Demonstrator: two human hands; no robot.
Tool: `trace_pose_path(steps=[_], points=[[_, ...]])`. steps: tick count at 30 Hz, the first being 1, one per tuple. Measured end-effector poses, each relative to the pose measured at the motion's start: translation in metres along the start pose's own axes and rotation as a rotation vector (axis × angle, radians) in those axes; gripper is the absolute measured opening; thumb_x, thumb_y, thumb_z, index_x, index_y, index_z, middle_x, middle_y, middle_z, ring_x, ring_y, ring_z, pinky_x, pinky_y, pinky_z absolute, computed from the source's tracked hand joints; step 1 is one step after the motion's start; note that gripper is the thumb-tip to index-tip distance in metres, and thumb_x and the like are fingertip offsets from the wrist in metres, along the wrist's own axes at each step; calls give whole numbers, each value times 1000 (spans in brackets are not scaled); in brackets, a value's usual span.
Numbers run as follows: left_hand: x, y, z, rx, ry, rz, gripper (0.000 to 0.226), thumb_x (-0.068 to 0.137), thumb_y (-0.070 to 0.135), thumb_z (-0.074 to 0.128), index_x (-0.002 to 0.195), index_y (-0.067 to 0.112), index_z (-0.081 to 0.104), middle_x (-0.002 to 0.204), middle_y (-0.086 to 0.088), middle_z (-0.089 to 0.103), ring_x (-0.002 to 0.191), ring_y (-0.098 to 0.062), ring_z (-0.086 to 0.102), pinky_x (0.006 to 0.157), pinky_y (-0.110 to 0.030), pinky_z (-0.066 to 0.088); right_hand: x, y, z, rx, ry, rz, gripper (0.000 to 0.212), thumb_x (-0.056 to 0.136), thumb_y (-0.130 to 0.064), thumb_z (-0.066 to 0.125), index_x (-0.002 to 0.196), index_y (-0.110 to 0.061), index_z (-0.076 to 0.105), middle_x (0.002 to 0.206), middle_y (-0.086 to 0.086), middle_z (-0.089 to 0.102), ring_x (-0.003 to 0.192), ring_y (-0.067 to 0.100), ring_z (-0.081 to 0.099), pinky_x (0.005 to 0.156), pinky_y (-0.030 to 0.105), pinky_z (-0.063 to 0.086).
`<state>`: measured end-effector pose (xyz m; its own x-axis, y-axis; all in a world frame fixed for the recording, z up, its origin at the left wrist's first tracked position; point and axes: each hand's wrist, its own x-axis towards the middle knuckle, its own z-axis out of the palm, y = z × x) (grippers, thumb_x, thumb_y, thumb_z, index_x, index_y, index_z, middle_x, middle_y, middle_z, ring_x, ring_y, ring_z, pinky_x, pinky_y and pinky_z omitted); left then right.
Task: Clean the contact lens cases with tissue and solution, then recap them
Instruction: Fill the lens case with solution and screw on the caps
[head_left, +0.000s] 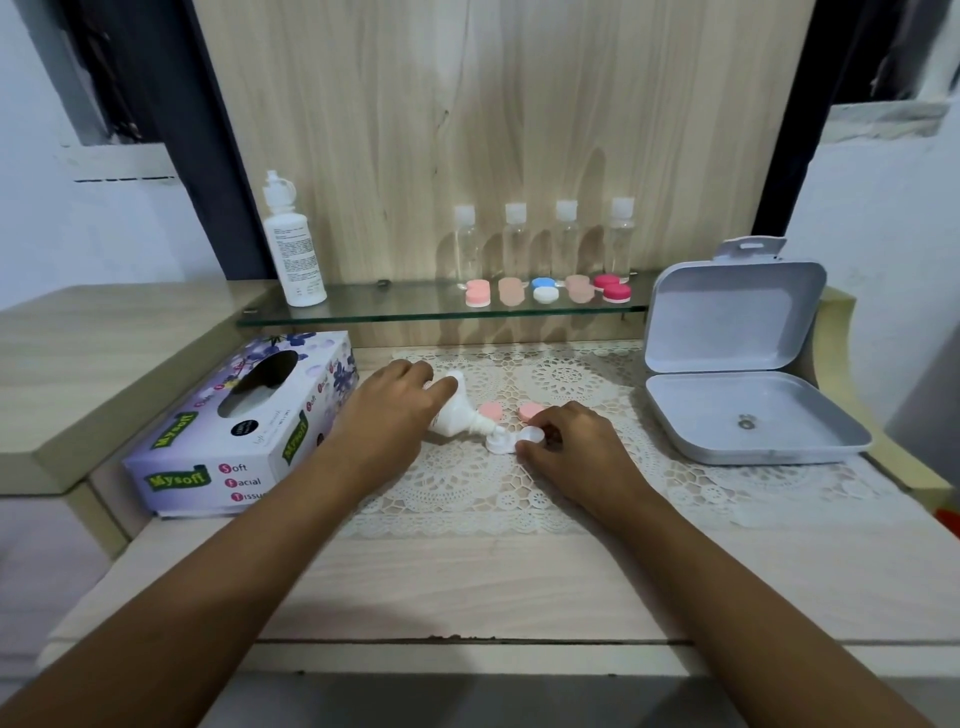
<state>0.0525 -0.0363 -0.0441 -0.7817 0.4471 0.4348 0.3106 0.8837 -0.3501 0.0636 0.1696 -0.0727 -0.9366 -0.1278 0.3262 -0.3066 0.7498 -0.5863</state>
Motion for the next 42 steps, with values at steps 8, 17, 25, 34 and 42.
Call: trace_pose_path(steps=[8,17,25,34,42], points=[[2,-2,2,47,42,40,68,39,0,88,102,8,64,87,-14,66,79,-31,63,66,-36,54,1,0,0,-3,-10,-2,30,83,-27,61,111,-16,64,101,5,58,96,21,52,84,34,42],[4,0,-1,72,111,80,67,39,-5,87,101,8,65,90,-16,66,82,-31,63,70,-38,54,0,1,1,-2,-1,-8,26,83,-27,60,105,-16,66,95,3,56,95,22,53,86,37,42],[4,-2,2,72,122,82,66,36,0,89,98,11,67,82,-9,65,73,-26,62,63,-34,53,1,2,1,-11,0,-10,33,83,-27,59,114,-16,63,102,5,59,99,22,53,88,37,42],[4,-3,1,73,133,87,67,35,2,91,97,10,67,79,-9,65,69,-26,61,61,-34,52,2,1,1,-21,-9,-6,32,84,-27,58,114,-17,63,104,5,59,99,22,52,88,35,41],[5,-3,2,63,121,87,66,36,6,92,97,11,67,79,-8,65,69,-26,61,61,-34,52,1,0,0,-20,-11,-15,26,84,-27,59,106,-15,65,90,-3,48,96,21,52,86,36,41]])
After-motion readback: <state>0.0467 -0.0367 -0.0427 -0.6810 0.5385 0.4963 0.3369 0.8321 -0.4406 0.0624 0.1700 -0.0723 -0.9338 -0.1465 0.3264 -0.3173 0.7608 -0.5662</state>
